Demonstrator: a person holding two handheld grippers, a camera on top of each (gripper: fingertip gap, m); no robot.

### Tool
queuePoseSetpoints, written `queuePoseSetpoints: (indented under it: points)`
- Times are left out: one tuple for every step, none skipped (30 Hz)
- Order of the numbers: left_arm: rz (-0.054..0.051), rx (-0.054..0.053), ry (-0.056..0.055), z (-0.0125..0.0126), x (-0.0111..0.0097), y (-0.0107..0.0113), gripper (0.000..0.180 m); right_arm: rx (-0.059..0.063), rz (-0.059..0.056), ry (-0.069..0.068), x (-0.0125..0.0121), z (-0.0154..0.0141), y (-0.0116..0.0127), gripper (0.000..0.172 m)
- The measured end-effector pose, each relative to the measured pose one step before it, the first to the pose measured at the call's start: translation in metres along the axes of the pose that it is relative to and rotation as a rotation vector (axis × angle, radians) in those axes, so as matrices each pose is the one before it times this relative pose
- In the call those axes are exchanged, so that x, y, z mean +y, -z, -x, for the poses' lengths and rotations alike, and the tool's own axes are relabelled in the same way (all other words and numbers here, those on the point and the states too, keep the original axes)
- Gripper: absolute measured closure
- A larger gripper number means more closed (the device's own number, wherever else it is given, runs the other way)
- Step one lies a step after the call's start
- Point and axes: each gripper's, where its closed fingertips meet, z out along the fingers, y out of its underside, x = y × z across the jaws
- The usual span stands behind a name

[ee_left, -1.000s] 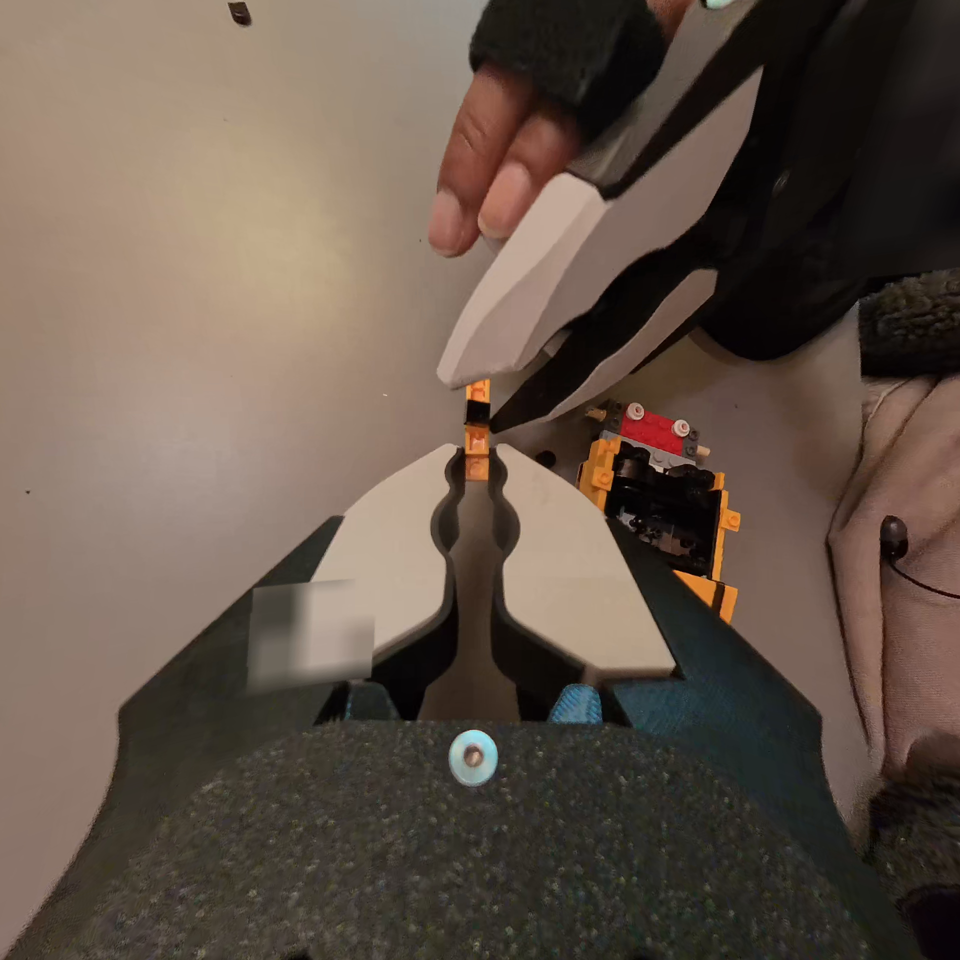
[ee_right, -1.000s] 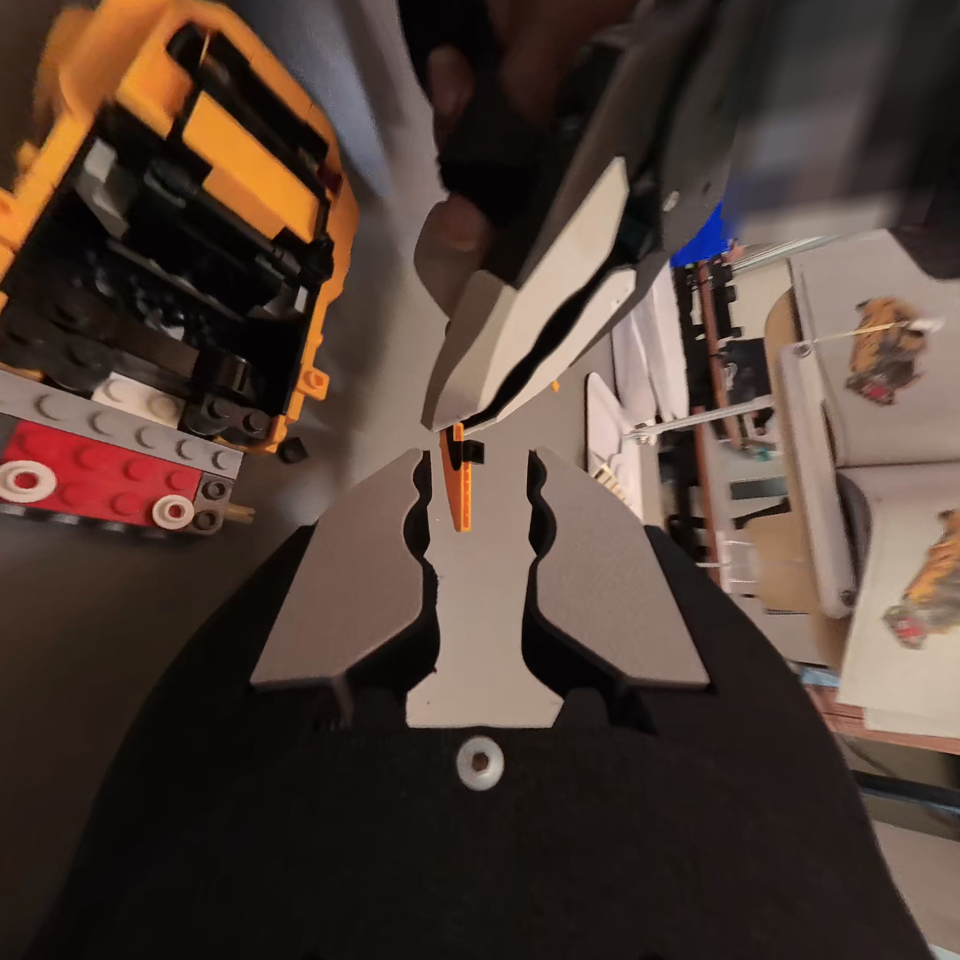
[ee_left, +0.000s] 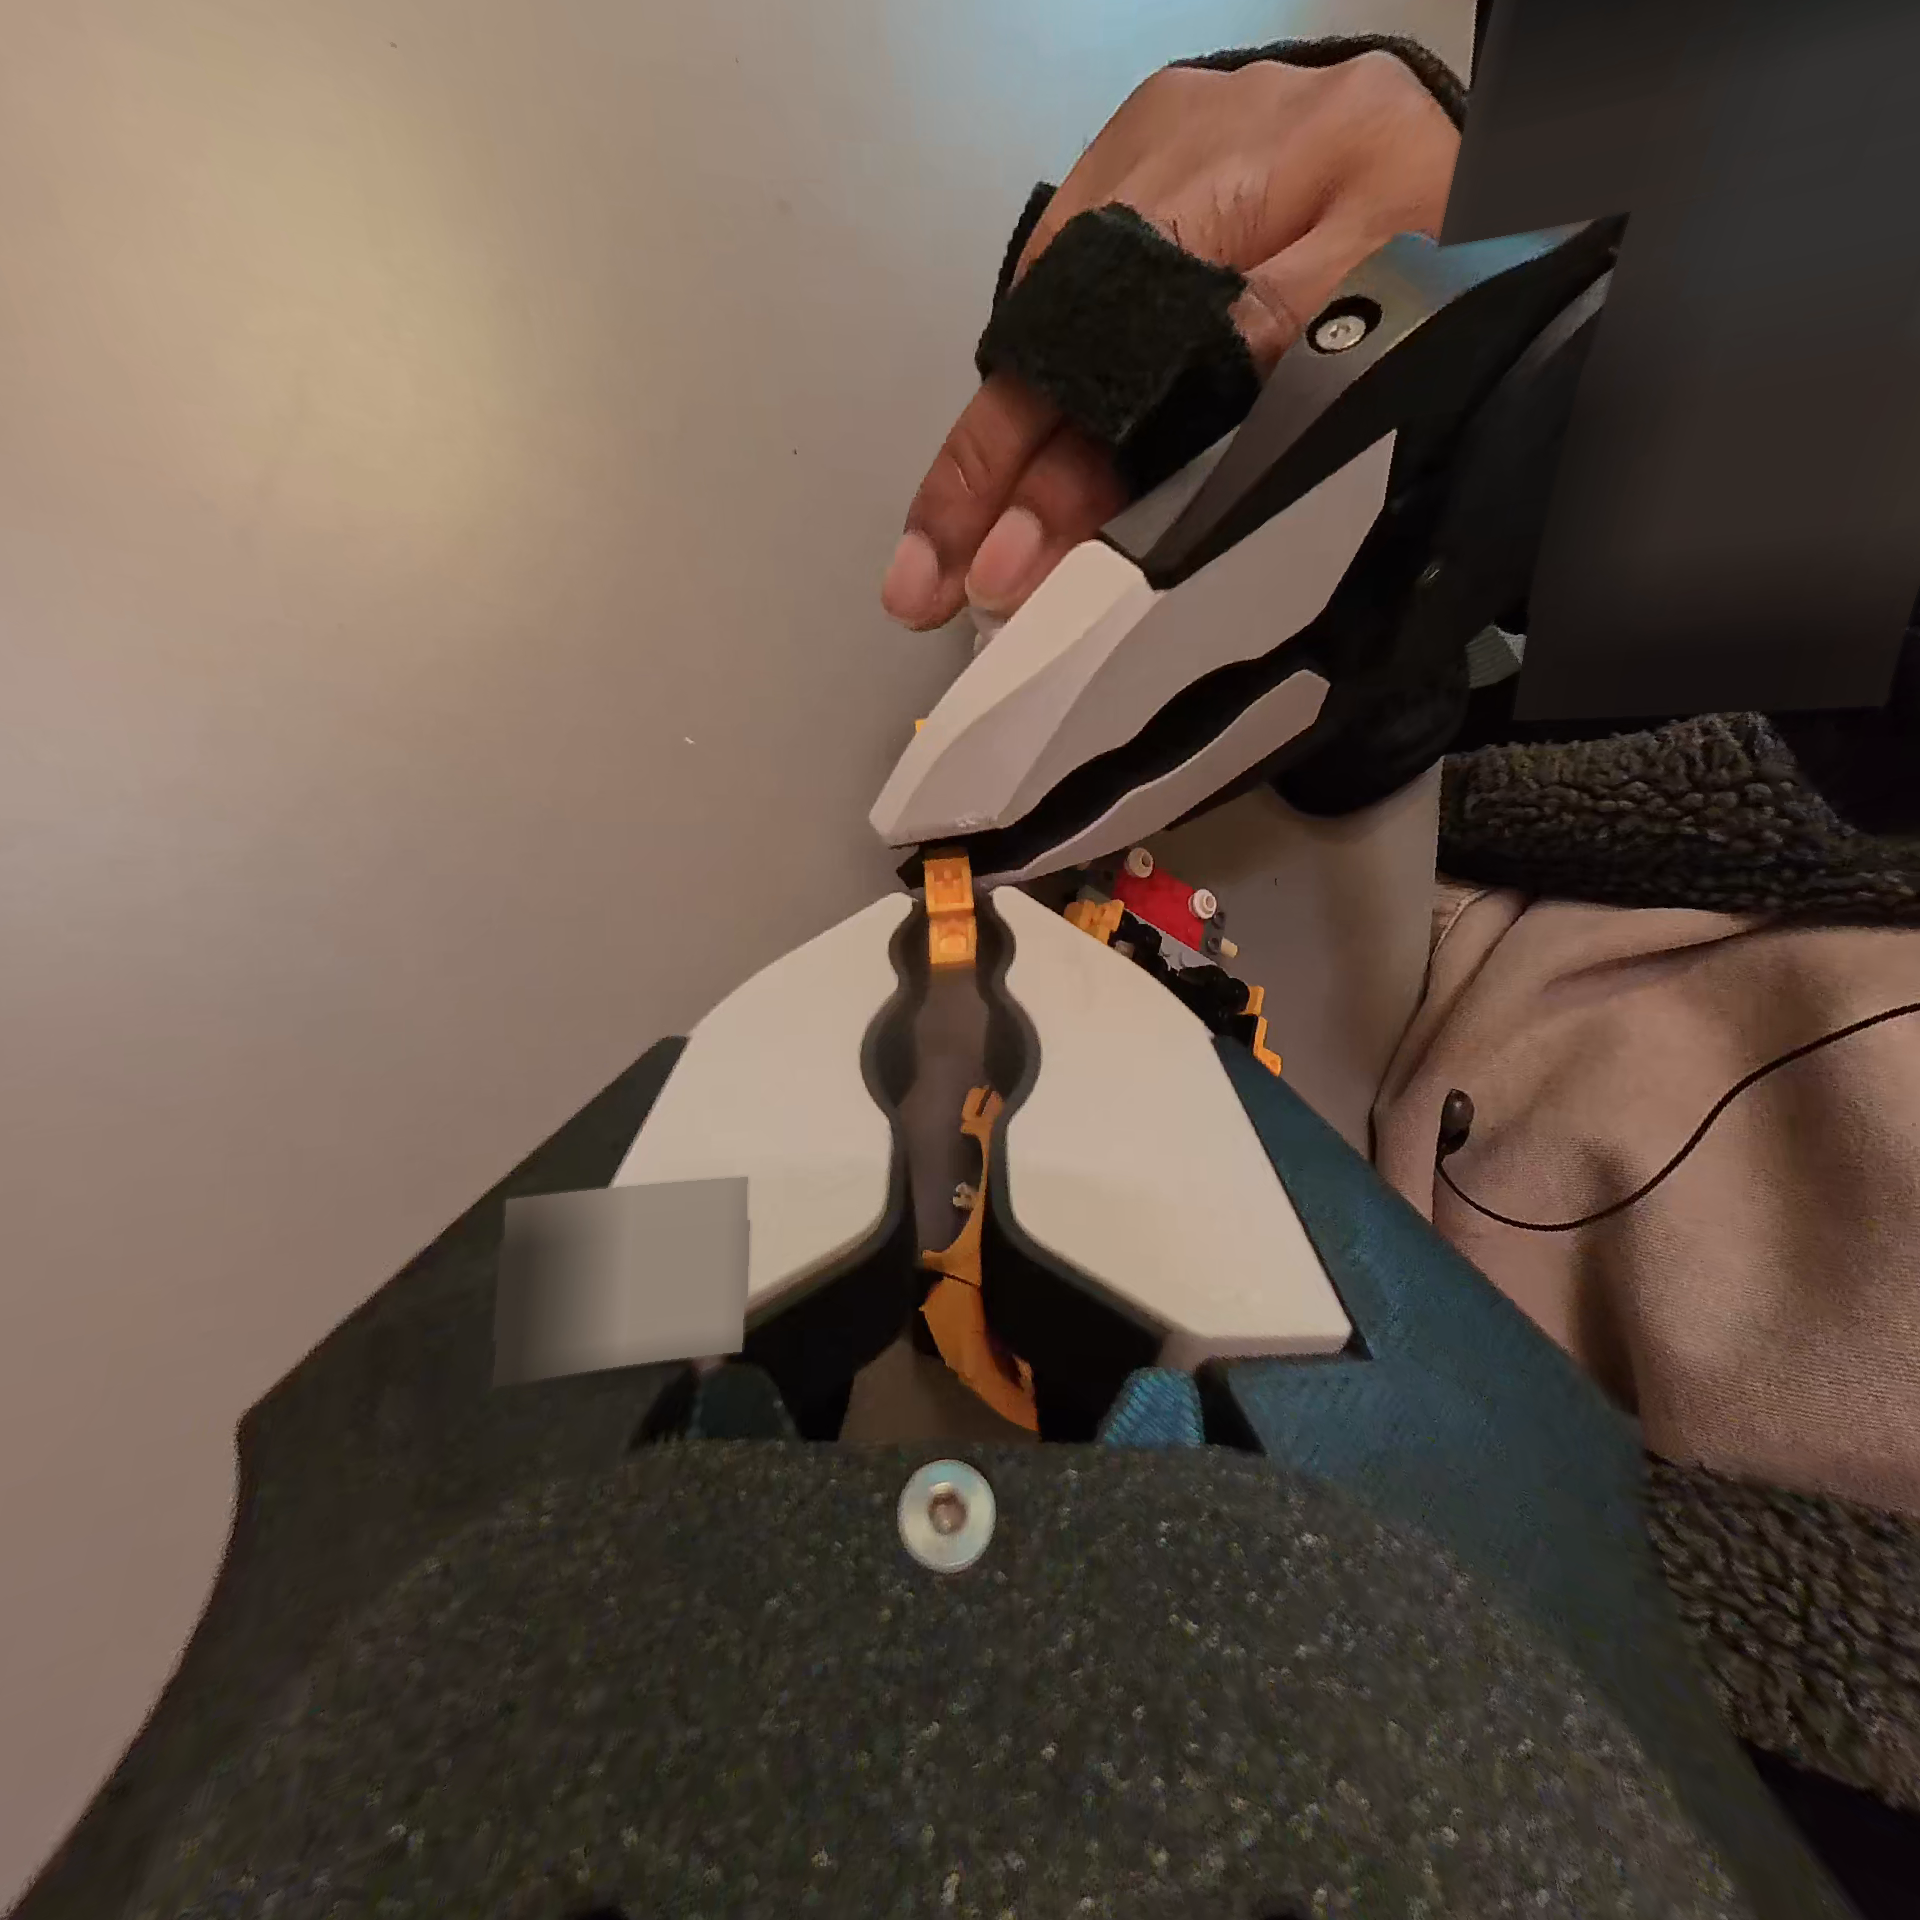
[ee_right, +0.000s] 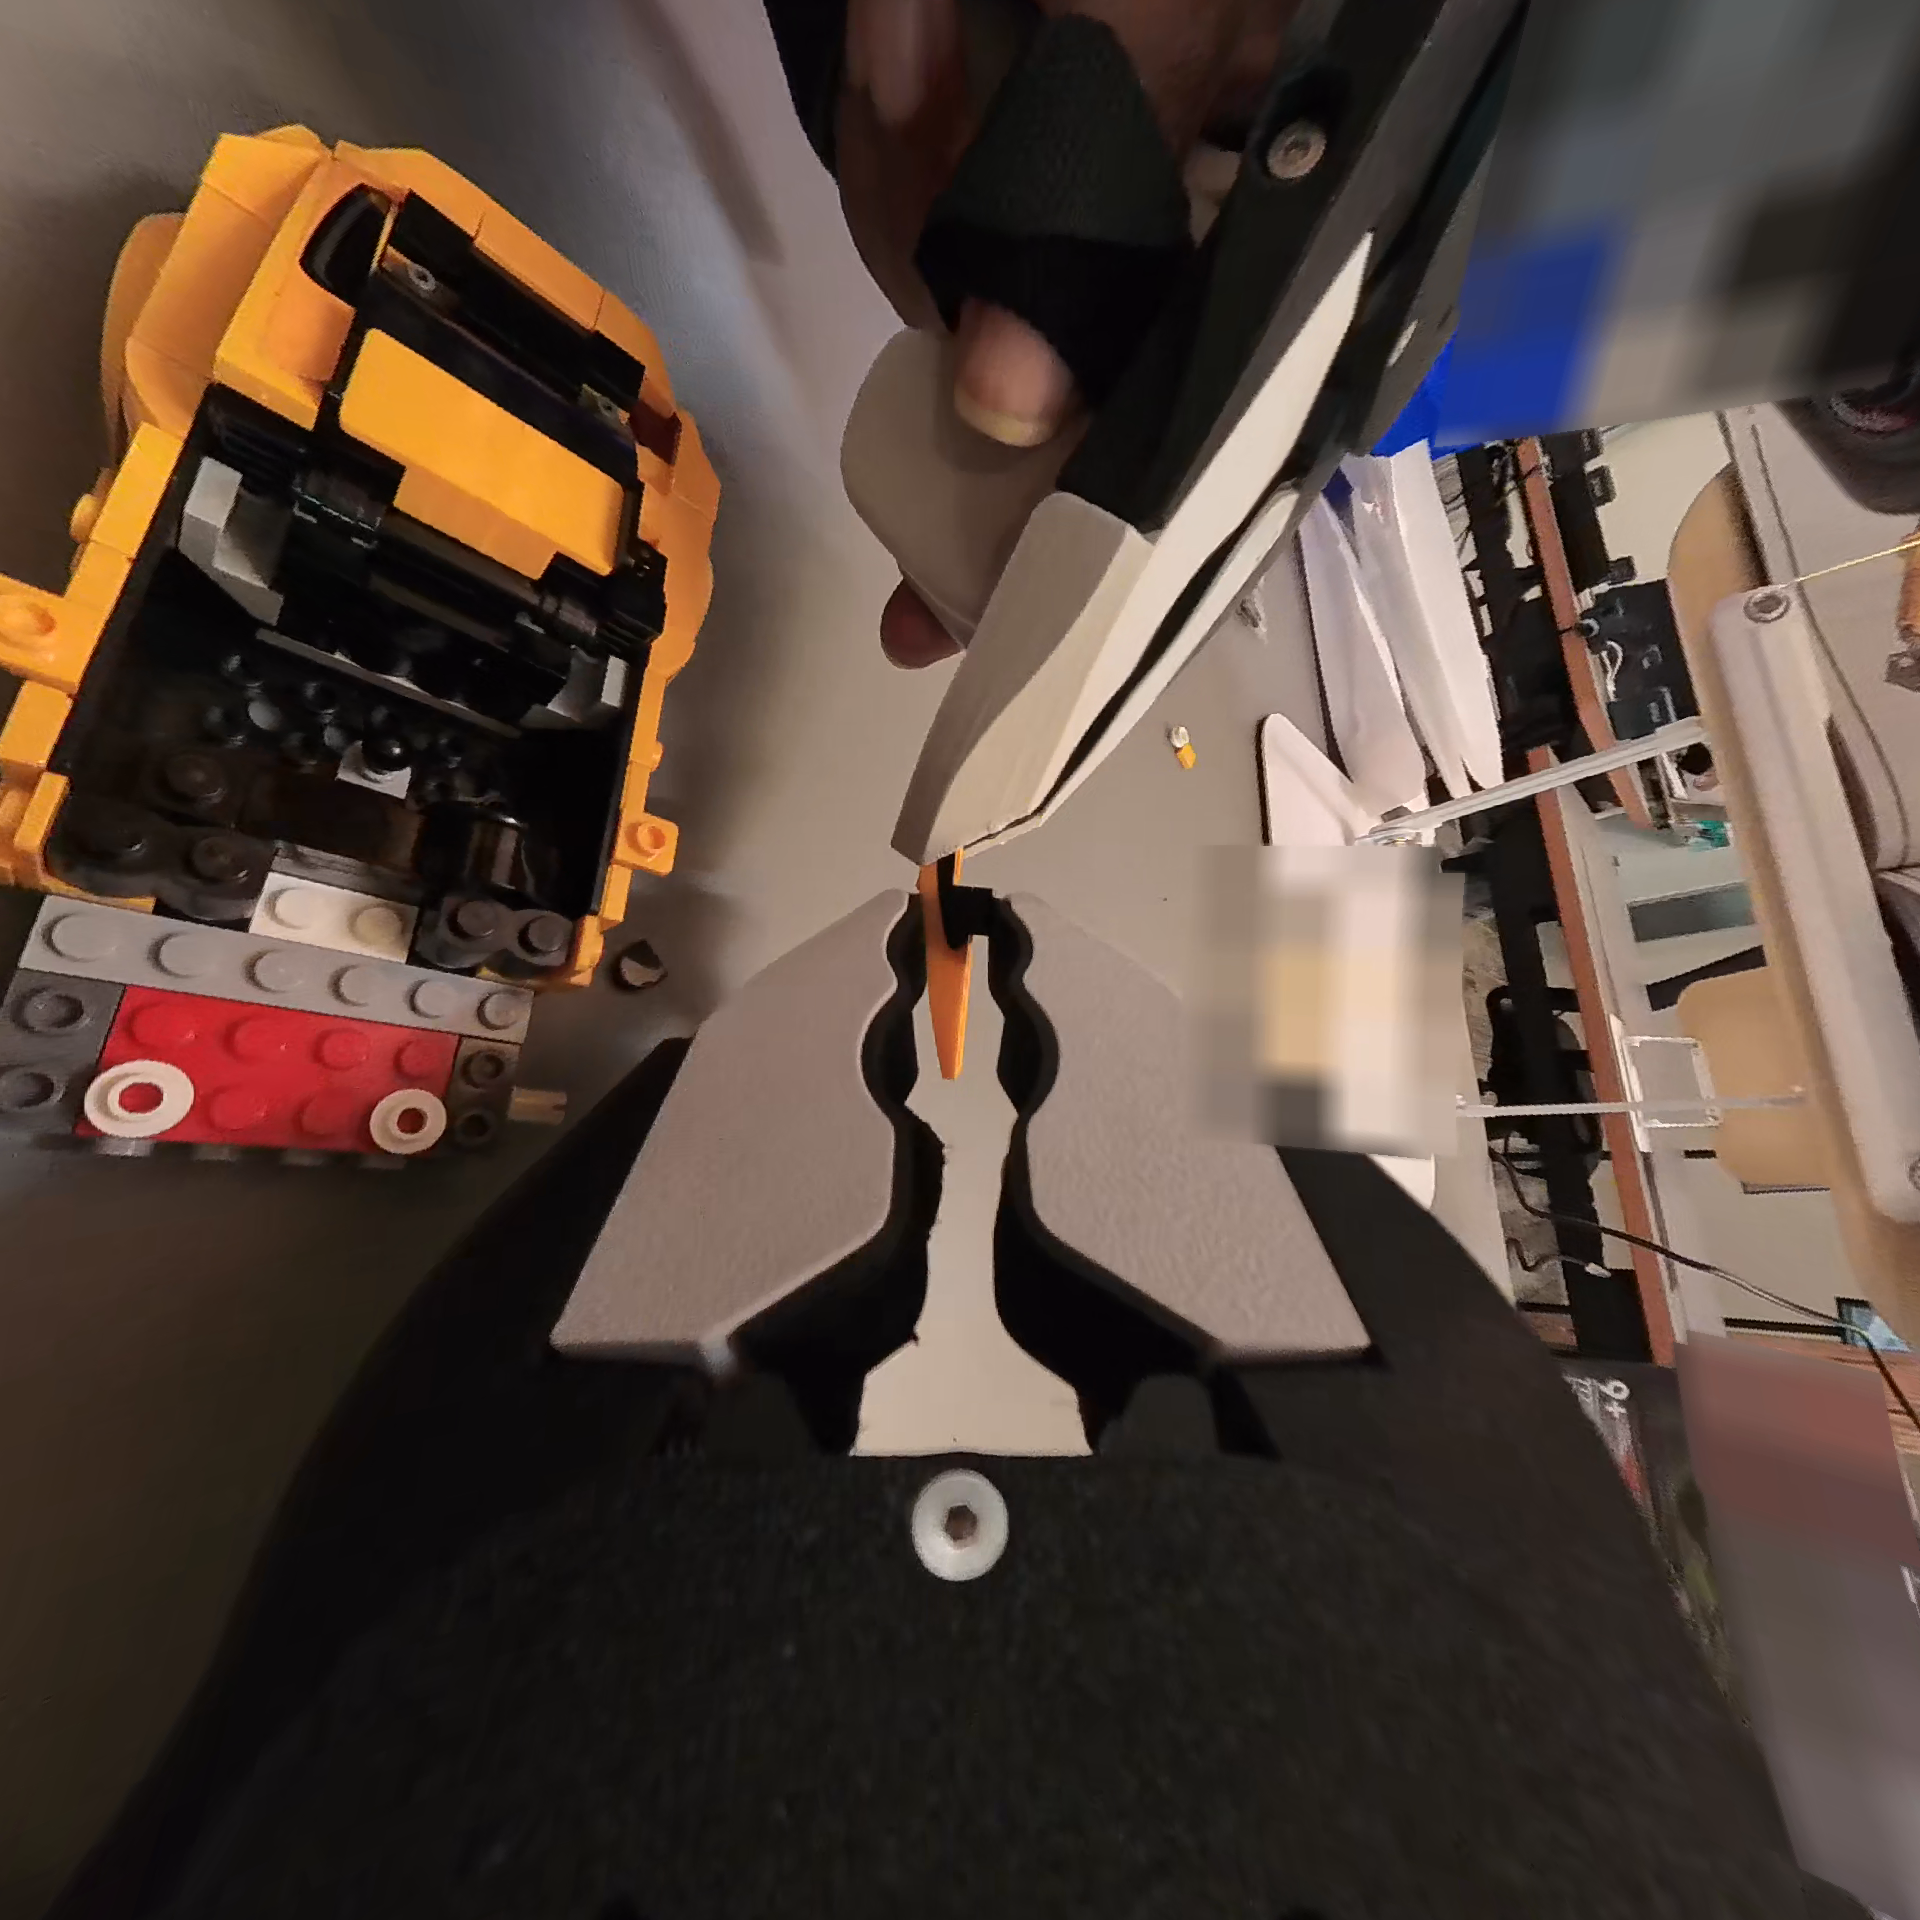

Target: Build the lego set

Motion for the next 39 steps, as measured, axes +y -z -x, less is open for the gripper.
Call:
queuePoseSetpoints:
  points:
    - [-0.0027,0.0049,0.0030,0.00027,0.00008,-0.00016,0.173,-0.0014,-0.0003,-0.0035,0.00026,0.00006,-0.00026,0.160]
    - [-0.0058,0.0034,-0.0005,0.00050,-0.00049,0.00025,0.172,0.0007,-0.0034,-0.0043,0.00011,-0.00055,-0.00013,0.160]
    - [-0.0128,-0.0005,-0.0060,0.00077,-0.00148,0.00078,0.172,0.0092,-0.0083,-0.0076,-0.00010,-0.00196,0.00008,0.160]
    - [-0.0155,0.0010,-0.0135,-0.00002,-0.00211,0.00151,0.172,0.0136,-0.0146,-0.0196,-0.00109,-0.00282,0.00060,0.160]
    - [-0.0148,0.0011,-0.0278,-0.00079,-0.00187,0.00194,0.172,0.0083,-0.0221,-0.0255,-0.00224,-0.00268,0.00124,0.159]
    - [-0.0139,-0.0162,-0.0333,0.00081,-0.00175,0.00189,0.172,-0.0019,-0.0209,-0.0288,-0.00197,-0.00186,0.00127,0.158]
    - [-0.0060,-0.0299,-0.0457,0.00198,-0.00089,0.00180,0.172,-0.0183,-0.0076,-0.0326,0.00017,-0.00016,0.00154,0.151]
    - [-0.0027,-0.0241,-0.0596,0.00047,-0.00039,0.00186,0.172,-0.0267,-0.0017,-0.0417,0.00148,0.00017,0.00160,0.143]
    - [-0.0016,-0.0267,-0.0511,0.00070,-0.00026,0.00213,0.172,-0.0306,-0.0162,-0.0492,0.00002,0.00021,0.00250,0.141]
    - [-0.0024,-0.0224,-0.0450,0.00047,-0.00037,0.00223,0.172,-0.0317,-0.0256,-0.0558,-0.00123,-0.00002,0.00340,0.141]
    - [-0.0077,-0.0132,-0.0458,-0.00064,-0.00062,0.00210,0.172,-0.0329,-0.0190,-0.0641,-0.00069,-0.00047,0.00329,0.142]
    - [-0.0035,-0.0216,-0.0394,0.00057,-0.00013,0.00197,0.172,-0.0437,-0.0161,-0.0697,-0.00041,0.00089,0.00302,0.143]
    - [-0.0038,-0.0176,-0.0494,-0.00051,-0.00039,0.00173,0.172,-0.0409,-0.0197,-0.0699,-0.00110,0.00080,0.00271,0.145]
    - [-0.0140,-0.0184,-0.0585,-0.00124,-0.00161,0.00159,0.172,-0.0216,-0.0278,-0.0626,-0.00287,-0.00092,0.00240,0.148]
    - [-0.0081,-0.0278,-0.0439,0.00047,-0.00156,0.00150,0.172,-0.0211,-0.0217,-0.0472,-0.00290,-0.00007,0.00171,0.150]
    - [-0.0012,-0.0111,-0.0277,-0.00101,-0.00102,0.00125,0.172,-0.0231,-0.0072,-0.0297,-0.00125,0.00147,0.00071,0.153]
    - [-0.0128,-0.0003,-0.0177,-0.00194,-0.00216,0.00118,0.172,-0.0027,-0.0029,-0.0113,-0.00070,0.00010,-0.00028,0.154]
    - [-0.0136,-0.0016,-0.0059,-0.00096,-0.00174,0.00082,0.172,-0.0035,-0.0028,0.0058,-0.00056,0.00146,-0.00071,0.154]
    - [-0.0021,0.0042,0.0007,-0.00108,-0.00006,0.00016,0.172,-0.0004,-0.0039,0.0082,-0.00098,0.00175,-0.00087,0.154]
    - [-0.0059,0.0041,-0.0016,-0.00082,0.00008,-0.00008,0.172,0.0080,-0.0036,0.0094,-0.00122,0.00031,-0.00077,0.155]
    - [-0.0134,0.0087,-0.0012,-0.00142,-0.00088,-0.00006,0.172,0.0068,-0.0119,0.0077,-0.00220,0.00009,0.00002,0.158]
    - [-0.0151,0.0114,0.0057,-0.00160,-0.00128,-0.00007,0.172,0.0086,-0.0156,0.0025,-0.00276,-0.00071,0.00086,0.162]
    - [-0.0163,0.0036,0.0079,-0.00021,-0.00150,0.00010,0.172,0.0012,-0.0148,-0.0003,-0.00247,-0.00047,0.00134,0.162]
    - [-0.0200,0.0053,0.0094,-0.00003,-0.00206,0.00052,0.172,-0.0022,-0.0151,-0.0047,-0.00255,-0.00024,0.00136,0.162]
    - [-0.0171,0.0112,0.0134,-0.00046,-0.00179,0.00067,0.172,-0.0097,-0.0187,-0.0066,-0.00322,0.00089,0.00127,0.162]
    - [-0.0111,0.0128,0.0140,-0.00077,-0.00112,0.00026,0.171,-0.0133,-0.0184,-0.0078,-0.00338,0.00166,0.00095,0.163]
    - [-0.0037,0.0131,0.0115,-0.00110,0.00021,-0.00031,0.171,-0.0133,-0.0107,-0.0063,-0.00234,0.00187,0.00049,0.163]
    - [0.0053,0.0159,0.0080,-0.00177,0.00191,-0.00116,0.171,-0.0151,-0.0061,-0.0073,-0.00126,0.00219,0.00003,0.163]
    - [0.0140,0.0130,0.0035,-0.00163,0.00327,-0.00197,0.171,-0.0155,0.0010,-0.0075,0.00016,0.00224,-0.00025,0.163]
    - [0.0147,0.0022,-0.0032,-0.00055,0.00310,-0.00225,0.171,-0.0086,0.0021,-0.0062,0.00042,0.00103,-0.00023,0.163]
    - [0.0102,0.0020,-0.0043,-0.00097,0.00202,-0.00244,0.171,-0.0090,0.0040,-0.0044,0.00062,0.00114,-0.00016,0.163]
    - [0.0099,0.0034,-0.0004,-0.00136,0.00147,-0.00247,0.171,-0.0101,0.0020,-0.0050,0.00007,0.00142,-0.00015,0.163]
    - [0.0044,0.0008,0.0014,-0.00107,0.00061,-0.00285,0.171,-0.0064,-0.0074,-0.0055,-0.00126,0.00108,-0.00015,0.164]
    - [-0.0015,0.0002,0.0023,-0.00104,-0.00045,-0.00297,0.171,-0.0057,-0.0111,-0.0083,-0.00199,0.00090,0.00010,0.165]
    - [-0.0001,0.0043,0.0024,-0.00162,-0.00032,-0.00295,0.171,-0.0051,-0.0040,-0.0074,-0.00106,0.00074,-0.00007,0.165]
    - [-0.0003,-0.0003,-0.0010,-0.00079,-0.00038,-0.00268,0.171,0.0014,-0.0013,-0.0016,-0.00040,-0.00002,-0.00016,0.165]
    - [-0.0065,-0.0025,-0.0012,-0.00036,-0.00100,-0.00227,0.171,0.0029,-0.0069,-0.0005,-0.00101,-0.00011,-0.00011,0.166]
    - [-0.0102,0.0004,0.0038,-0.00038,-0.00163,-0.00192,0.171,0.0006,-0.0082,-0.0063,-0.00119,0.00011,-0.00033,0.166]
    - [-0.0092,-0.0064,0.0075,0.00088,-0.00136,-0.00138,0.171,0.0017,-0.0054,-0.0049,-0.00105,-0.00017,-0.00018,0.166]
